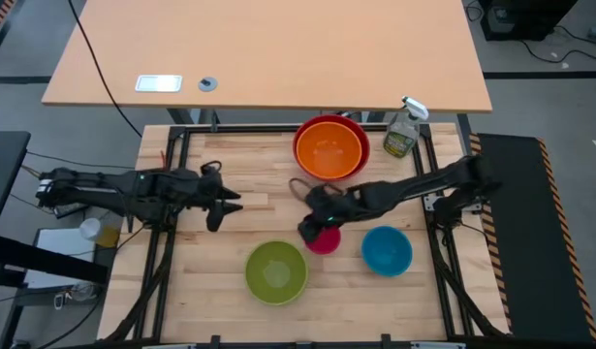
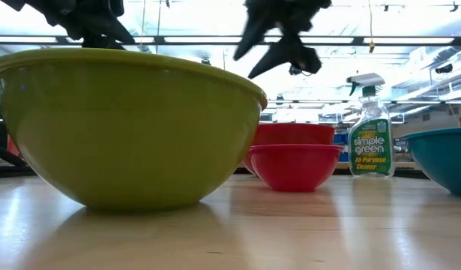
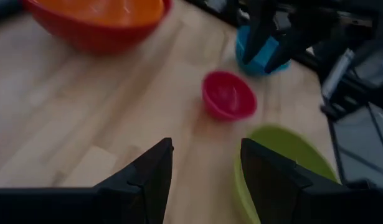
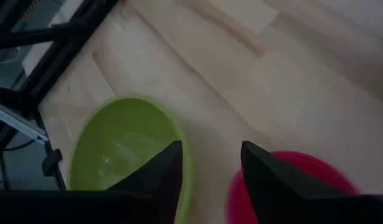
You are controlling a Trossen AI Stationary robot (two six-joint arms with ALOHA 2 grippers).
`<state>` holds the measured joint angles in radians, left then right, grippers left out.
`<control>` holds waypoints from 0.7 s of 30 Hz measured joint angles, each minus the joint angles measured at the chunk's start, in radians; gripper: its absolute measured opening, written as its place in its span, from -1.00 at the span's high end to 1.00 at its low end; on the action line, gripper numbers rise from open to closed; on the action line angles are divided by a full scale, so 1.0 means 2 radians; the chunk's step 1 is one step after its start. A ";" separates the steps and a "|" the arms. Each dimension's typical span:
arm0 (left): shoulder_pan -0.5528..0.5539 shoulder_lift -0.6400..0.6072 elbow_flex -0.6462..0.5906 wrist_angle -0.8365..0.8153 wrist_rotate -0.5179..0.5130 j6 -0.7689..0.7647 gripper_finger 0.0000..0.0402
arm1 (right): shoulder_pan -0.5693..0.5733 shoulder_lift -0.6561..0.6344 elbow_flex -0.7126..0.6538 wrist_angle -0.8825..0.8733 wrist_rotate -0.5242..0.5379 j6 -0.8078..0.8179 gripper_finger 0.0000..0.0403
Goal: Nest bowls inside each other
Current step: Stack the green bowl on top of the orange bowls
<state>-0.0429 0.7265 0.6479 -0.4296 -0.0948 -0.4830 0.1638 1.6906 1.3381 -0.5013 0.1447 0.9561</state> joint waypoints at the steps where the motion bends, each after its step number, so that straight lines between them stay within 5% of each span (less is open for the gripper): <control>1: 0.000 0.004 0.000 -0.002 0.007 -0.001 0.04 | 0.004 0.015 0.020 -0.009 0.000 0.004 0.17; 11: 0.000 0.023 0.000 -0.002 0.011 -0.053 0.04 | 0.053 0.140 0.238 -0.211 0.027 -0.032 0.18; 15: 0.000 0.023 0.000 0.010 0.011 -0.055 0.04 | 0.061 0.162 0.260 -0.243 0.075 -0.023 0.17; 21: 0.000 0.023 0.000 0.009 0.011 -0.084 0.04 | 0.061 0.158 0.261 -0.230 0.078 -0.060 0.00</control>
<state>-0.0429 0.7723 0.6479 -0.4119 -0.0737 -0.6508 0.2867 2.0064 1.8603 -0.9608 0.3015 0.8354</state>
